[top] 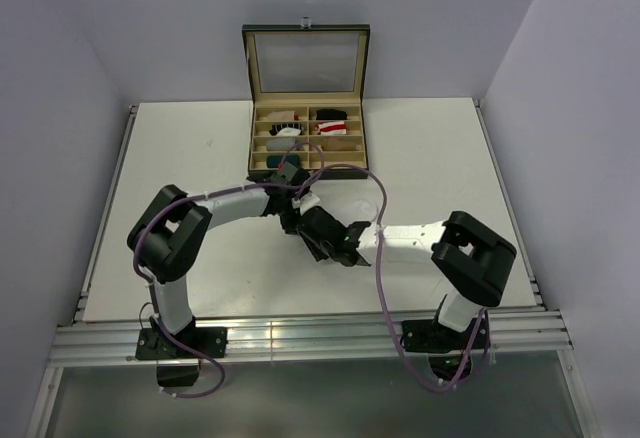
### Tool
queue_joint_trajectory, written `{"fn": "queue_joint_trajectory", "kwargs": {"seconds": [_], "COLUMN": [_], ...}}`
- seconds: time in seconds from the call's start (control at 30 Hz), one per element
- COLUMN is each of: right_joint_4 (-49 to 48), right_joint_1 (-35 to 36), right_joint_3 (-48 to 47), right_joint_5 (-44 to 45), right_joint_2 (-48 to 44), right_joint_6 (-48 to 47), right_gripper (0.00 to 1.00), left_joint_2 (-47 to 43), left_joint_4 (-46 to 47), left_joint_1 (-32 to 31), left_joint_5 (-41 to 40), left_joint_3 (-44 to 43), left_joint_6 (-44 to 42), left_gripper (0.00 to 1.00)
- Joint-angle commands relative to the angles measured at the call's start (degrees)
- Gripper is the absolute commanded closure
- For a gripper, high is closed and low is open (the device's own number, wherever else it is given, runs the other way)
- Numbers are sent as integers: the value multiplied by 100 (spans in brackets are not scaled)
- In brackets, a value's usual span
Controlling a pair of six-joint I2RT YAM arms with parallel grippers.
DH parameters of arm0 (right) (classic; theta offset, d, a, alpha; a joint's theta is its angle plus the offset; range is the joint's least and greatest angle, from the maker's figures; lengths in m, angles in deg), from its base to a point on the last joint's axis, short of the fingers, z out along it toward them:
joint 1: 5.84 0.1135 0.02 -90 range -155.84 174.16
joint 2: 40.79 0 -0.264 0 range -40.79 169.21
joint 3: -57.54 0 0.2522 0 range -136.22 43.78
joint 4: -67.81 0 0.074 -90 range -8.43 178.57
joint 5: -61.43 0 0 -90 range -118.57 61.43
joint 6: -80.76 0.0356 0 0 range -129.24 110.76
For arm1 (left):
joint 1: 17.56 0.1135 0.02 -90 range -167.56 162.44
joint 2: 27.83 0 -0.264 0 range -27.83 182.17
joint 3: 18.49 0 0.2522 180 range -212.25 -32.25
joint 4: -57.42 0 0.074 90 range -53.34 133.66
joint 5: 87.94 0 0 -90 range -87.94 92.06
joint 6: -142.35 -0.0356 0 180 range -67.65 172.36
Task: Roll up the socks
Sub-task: Roll the sock at the center of the board.
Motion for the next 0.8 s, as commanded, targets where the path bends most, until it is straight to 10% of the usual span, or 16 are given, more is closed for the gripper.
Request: {"fn": "queue_joint_trajectory", "kwargs": {"seconds": [0.0,0.13,0.27,0.77], "right_joint_4": [458,835,995,-726], "right_joint_1": [143,152,143,-1964], "right_joint_3": [-256,-494,-653,-144], "right_joint_5": [734,778,595,-5530], "right_joint_2": [497,893,1175,1112], "right_joint_6": [-100,163,226,1033], "right_gripper": [57,66,100,100], "left_joint_2": [154,32,-205,-1392], "left_joint_4": [-261,-296,-367,221], "left_joint_1": [-38,24,243,701], "left_joint_5": [-192,-105,-148,-412], "left_joint_3": [-78,-130,-61,739], "left_joint_6": [-309,-432,-485,218], "left_gripper": [60,61,61,40]}}
